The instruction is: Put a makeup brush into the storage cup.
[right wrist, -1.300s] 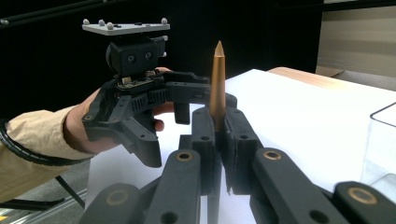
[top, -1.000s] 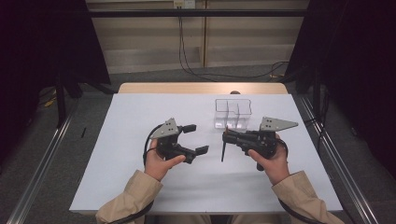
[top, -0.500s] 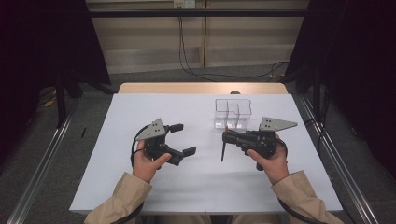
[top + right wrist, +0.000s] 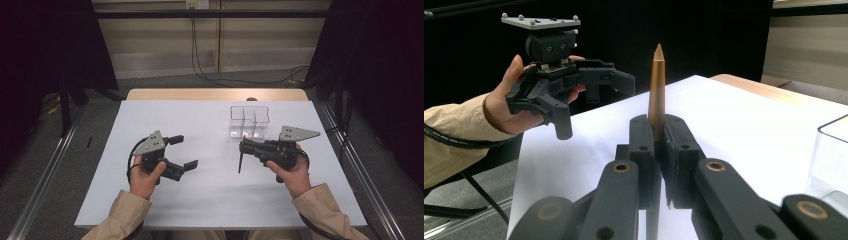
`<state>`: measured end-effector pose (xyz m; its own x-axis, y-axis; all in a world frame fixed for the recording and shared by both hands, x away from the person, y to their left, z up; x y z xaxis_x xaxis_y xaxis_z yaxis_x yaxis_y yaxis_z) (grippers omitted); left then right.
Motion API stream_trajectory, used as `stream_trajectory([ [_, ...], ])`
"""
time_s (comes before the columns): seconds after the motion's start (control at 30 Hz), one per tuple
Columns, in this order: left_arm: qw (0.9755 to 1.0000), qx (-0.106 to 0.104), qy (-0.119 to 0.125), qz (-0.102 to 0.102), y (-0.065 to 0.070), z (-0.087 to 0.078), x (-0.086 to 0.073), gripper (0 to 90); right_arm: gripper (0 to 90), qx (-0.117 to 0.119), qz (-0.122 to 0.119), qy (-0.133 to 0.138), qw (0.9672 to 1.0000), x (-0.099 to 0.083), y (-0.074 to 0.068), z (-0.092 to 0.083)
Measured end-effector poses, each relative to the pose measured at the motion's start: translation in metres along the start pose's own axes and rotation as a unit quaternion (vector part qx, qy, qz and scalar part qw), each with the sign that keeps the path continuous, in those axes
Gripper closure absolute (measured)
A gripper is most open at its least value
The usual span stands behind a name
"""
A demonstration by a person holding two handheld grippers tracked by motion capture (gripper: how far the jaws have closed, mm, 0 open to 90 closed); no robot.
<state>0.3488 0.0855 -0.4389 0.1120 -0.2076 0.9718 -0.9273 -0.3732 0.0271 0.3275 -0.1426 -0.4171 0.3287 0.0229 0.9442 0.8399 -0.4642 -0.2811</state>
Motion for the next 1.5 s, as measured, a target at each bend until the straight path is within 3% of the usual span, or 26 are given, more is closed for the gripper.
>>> stream_trajectory([
  [0.87,0.9989,0.047,-0.008,-0.001,-0.013,-0.056,-0.020,0.0,83.7,-0.001,0.004,0.008,1.0000,0.003,0.002,0.000],
  [1.5,0.9975,0.069,-0.010,-0.008,-0.017,-0.083,-0.033,0.0,83.7,-0.003,0.003,0.002,1.0000,0.002,0.007,0.005],
])
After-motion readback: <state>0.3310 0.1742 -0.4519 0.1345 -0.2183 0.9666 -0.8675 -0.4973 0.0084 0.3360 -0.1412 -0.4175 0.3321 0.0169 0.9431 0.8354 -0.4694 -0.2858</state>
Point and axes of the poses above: each handheld gripper's, and its own axes: z roughly forward along the jaws, x roughly out of its top, y roughly to its right, the point moved 8 cm from there along z, roughly forward along the jaws, and after that the axes turned 4 degrees about z, right-handed, at the moved point
